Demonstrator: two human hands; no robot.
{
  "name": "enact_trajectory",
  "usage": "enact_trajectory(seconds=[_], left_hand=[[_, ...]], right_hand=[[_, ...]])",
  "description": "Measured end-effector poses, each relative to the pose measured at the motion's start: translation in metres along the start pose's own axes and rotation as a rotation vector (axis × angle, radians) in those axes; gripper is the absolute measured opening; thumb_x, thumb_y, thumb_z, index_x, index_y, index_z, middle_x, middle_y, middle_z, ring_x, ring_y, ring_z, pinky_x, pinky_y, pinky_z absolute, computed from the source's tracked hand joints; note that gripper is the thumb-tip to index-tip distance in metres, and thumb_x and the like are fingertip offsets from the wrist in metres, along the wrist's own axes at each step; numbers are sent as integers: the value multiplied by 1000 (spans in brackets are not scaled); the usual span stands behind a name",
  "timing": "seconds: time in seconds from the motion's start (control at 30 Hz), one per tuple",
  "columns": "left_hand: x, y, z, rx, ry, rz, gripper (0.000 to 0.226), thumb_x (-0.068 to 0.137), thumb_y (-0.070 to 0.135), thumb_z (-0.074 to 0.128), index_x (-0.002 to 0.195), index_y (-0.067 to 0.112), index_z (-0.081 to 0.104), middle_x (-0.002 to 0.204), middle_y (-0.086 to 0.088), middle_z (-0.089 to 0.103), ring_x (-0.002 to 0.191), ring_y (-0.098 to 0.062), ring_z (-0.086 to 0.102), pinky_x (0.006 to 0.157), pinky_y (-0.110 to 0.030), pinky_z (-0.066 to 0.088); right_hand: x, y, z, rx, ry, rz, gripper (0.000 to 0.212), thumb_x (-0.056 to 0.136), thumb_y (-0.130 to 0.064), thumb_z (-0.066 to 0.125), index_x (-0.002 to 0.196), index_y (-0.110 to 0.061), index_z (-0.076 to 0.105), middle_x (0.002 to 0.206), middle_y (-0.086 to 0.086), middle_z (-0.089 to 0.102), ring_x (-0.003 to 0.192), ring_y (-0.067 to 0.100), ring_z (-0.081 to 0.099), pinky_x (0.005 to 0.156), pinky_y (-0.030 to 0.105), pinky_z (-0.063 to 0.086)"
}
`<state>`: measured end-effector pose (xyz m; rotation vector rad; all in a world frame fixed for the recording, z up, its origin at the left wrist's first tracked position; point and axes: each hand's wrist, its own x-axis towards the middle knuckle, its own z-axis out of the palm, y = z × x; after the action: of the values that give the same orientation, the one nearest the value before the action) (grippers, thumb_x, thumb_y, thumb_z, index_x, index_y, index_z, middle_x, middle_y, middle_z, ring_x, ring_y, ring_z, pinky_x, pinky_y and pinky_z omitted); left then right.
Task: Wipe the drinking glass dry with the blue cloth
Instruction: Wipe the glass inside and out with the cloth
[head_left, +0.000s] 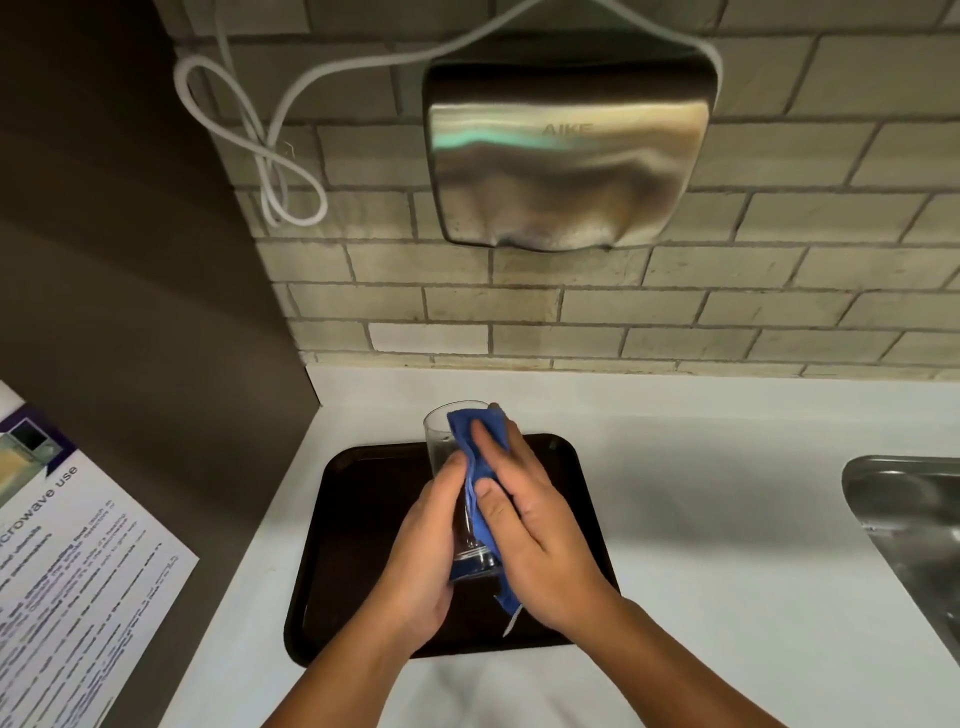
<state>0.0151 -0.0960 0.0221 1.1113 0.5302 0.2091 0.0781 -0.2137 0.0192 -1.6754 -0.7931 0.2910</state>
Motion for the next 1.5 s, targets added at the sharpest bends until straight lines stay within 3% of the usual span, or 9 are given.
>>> enact_trajectory(seconds=[0.13,0.27,0.43,0.6,0.77,0.97,1.17,1.37,1.5], left_hand=[[-1,-3,2,-3,-29,23,92,59,80,91,134,28,76,126,-8,86,117,-25,82,92,-40,66],[0,1,6,70,9,69,83,65,76,93,126,23,75,116,-2,88,109,-22,85,84,-33,67],[8,4,0,105,90,81,82,68,70,84,126,15,68,108,-8,89,100,-26,87,91,-49,68],[13,6,4,134,76,80,57,90,68,76,125,23,73,109,-5,88,102,-22,86,88,-41,68],[18,12,4,193,114,143,37,98,63,63,111,32,77,102,-1,88,93,-16,85,81,-34,64],[18,10,3,230,92,113,32,107,60,57,116,35,75,100,9,88,94,-9,85,77,-28,62],[14,18,7,367,82,132,28,99,71,59,104,50,78,101,19,85,93,1,81,77,-26,58],[12,14,2,472,90,173,68,64,65,87,121,32,68,110,9,82,91,9,79,64,-9,59],[15,16,-5,345,52,83,75,58,56,96,122,26,72,111,2,86,93,-3,84,71,-17,63]], right_hand=[[11,-3,-11,357,46,231,37,114,-31,49,141,-50,66,123,-19,82,115,6,78,88,14,60],[13,9,-11,444,137,292,41,115,-27,49,109,-50,83,107,-10,87,99,9,84,75,14,62],[11,7,-7,403,112,183,44,111,-29,46,138,-60,62,133,-5,80,122,15,76,102,28,60],[24,14,-16,443,100,234,40,119,-19,41,125,-46,70,111,-13,86,101,3,81,79,11,59],[18,9,-2,433,78,186,46,110,-33,45,152,-51,50,134,-17,78,124,7,74,104,22,58],[26,20,-5,586,113,324,36,118,-30,45,148,-26,64,119,6,84,117,28,79,91,29,62],[22,20,-3,610,172,311,40,110,-35,51,149,-37,59,122,0,85,111,16,82,85,20,63],[23,24,-8,635,200,373,43,103,-38,54,142,-33,70,137,9,79,128,29,75,115,50,54],[23,27,-4,580,172,312,44,102,-36,54,143,-49,64,151,-5,70,140,14,66,121,33,49]])
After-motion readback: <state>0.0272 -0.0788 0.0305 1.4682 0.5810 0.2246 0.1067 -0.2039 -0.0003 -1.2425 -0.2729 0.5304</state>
